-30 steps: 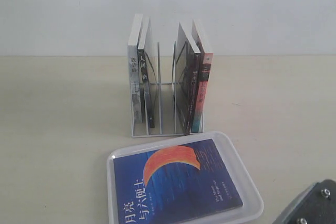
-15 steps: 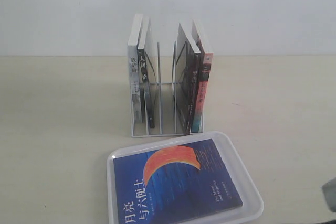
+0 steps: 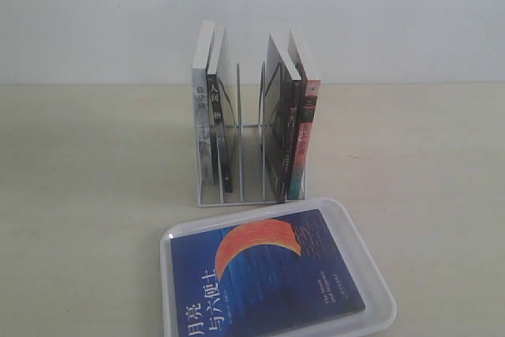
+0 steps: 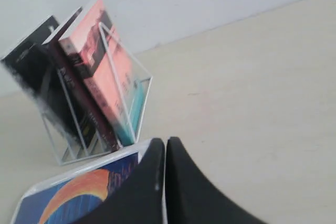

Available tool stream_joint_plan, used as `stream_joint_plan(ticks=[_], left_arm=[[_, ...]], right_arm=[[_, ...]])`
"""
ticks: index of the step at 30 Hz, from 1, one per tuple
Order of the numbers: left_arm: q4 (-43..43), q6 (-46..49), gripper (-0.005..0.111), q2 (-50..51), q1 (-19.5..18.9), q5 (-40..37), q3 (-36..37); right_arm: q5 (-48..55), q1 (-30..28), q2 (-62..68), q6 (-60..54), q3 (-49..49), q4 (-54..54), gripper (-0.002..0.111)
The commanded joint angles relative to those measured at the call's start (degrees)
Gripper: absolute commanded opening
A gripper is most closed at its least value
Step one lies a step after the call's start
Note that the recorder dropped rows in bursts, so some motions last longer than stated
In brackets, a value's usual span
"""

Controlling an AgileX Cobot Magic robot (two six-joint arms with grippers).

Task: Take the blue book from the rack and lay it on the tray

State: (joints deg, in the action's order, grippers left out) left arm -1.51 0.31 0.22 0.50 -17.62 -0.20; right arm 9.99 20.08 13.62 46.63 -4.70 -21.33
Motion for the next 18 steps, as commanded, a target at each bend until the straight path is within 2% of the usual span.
stream_joint_plan(ticks=[1,8,18], left_arm=[[0.43,0.21,0.005,-0.22,0.06,0.18,0.2],[0.43,0.21,0.005,-0.22,0.06,0.18,0.2],[0.43,0.21,0.005,-0.22,0.06,0.18,0.2]], right_arm=[[6.9,-5.13,-6.42,-0.25,0.21,1.78,0.0],[15.05,-8.67,-13.62,-0.57,0.21,3.63,0.0],[13.86,-10.43,-13.62,-1.78,0.21,4.45,0.0]])
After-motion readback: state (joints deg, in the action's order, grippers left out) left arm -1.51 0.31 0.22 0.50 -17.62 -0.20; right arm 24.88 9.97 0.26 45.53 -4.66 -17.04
